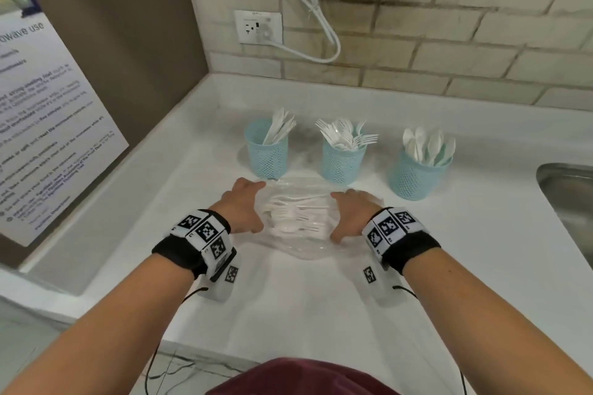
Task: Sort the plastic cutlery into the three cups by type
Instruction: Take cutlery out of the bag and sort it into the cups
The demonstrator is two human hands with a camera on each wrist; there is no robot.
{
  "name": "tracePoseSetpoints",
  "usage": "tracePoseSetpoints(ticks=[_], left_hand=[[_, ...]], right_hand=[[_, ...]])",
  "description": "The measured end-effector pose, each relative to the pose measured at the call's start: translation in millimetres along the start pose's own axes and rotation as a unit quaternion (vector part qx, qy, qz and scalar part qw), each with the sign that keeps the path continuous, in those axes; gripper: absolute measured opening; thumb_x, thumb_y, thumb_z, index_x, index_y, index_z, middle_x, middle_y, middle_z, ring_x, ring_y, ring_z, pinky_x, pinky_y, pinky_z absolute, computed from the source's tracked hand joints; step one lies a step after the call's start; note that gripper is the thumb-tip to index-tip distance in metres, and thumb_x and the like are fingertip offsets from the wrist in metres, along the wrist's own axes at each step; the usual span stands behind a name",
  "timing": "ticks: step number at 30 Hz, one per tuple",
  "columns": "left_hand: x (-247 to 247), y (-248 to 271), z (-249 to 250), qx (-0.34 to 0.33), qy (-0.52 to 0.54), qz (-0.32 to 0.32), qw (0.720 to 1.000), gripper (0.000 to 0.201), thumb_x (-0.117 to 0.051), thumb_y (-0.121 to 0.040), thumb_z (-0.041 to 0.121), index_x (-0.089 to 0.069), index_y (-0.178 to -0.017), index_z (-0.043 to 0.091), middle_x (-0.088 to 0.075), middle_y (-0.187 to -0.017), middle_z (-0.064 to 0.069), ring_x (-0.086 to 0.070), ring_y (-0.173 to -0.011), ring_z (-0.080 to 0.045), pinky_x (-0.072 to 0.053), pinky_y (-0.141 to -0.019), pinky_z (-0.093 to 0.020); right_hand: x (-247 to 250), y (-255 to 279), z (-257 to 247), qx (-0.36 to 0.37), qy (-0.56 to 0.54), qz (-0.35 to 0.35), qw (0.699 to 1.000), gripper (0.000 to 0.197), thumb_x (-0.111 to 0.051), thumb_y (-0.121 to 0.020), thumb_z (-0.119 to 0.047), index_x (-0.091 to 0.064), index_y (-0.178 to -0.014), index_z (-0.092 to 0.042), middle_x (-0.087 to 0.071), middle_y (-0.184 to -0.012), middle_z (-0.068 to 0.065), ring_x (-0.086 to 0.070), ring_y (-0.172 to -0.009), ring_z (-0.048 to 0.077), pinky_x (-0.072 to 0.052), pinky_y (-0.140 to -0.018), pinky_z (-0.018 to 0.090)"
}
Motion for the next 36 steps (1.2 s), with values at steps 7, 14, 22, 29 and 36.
tracePoseSetpoints(ticks=[7, 14, 22, 29, 36], left_hand=[[-5, 5, 3, -0.043, 0.11, 0.024, 0.993, 0.102, -0.063, -0.065, -0.01, -0.018, -0.15, 0.023, -0.019, -0.147, 0.002, -0.036, -0.129, -0.023, -0.046, -0.097, -0.033], [-2, 9, 7, -0.059, 0.152, 0.022, 0.986, 0.099, -0.063, -0.068, -0.01, -0.018, -0.151, 0.019, -0.019, -0.147, -0.001, -0.04, -0.119, -0.019, -0.045, -0.084, -0.025], [5, 2, 2, -0.041, 0.185, 0.032, 0.981, 0.097, -0.06, -0.068, -0.011, -0.019, -0.151, 0.019, -0.021, -0.144, 0.0, -0.046, -0.108, -0.02, -0.05, -0.072, -0.029], [8, -4, -1, -0.028, 0.174, 0.042, 0.983, 0.096, -0.059, -0.068, -0.011, -0.019, -0.15, 0.019, -0.021, -0.144, 0.0, -0.046, -0.106, -0.019, -0.048, -0.07, -0.027], [8, -9, -6, -0.016, 0.172, 0.05, 0.984, 0.096, -0.059, -0.068, -0.011, -0.018, -0.151, 0.017, -0.02, -0.143, 0.0, -0.044, -0.106, -0.019, -0.046, -0.067, -0.025]], right_hand=[[-10, -3, -23, 0.106, -0.085, 0.072, 0.988, 0.086, -0.076, -0.07, -0.035, -0.032, -0.143, -0.024, -0.045, -0.138, 0.003, -0.034, -0.128, 0.025, -0.026, -0.107, 0.038], [-9, -6, -44, 0.144, -0.06, 0.079, 0.985, 0.078, -0.075, -0.068, -0.043, -0.041, -0.135, -0.023, -0.051, -0.132, 0.003, -0.043, -0.122, 0.023, -0.031, -0.104, 0.035], [16, -5, -30, 0.125, 0.004, 0.067, 0.99, 0.07, -0.072, -0.075, -0.043, -0.044, -0.135, -0.02, -0.055, -0.132, 0.003, -0.052, -0.12, 0.024, -0.041, -0.1, 0.035], [27, -2, -2, 0.122, -0.018, 0.136, 0.983, 0.032, -0.069, -0.074, -0.041, -0.063, -0.094, -0.017, -0.067, -0.094, 0.004, -0.061, -0.089, 0.023, -0.047, -0.083, 0.035], [10, 0, 17, 0.107, -0.13, 0.163, 0.972, 0.043, -0.071, -0.076, -0.025, -0.053, -0.113, -0.011, -0.066, -0.101, 0.012, -0.061, -0.092, 0.03, -0.043, -0.074, 0.028]])
Point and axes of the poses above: each hand's wrist, its own y-axis away from the middle knuckle, its own x-axis out of the back of the hand, z = x × y, the point moved 2 cm from there along -y, towards the middle knuckle
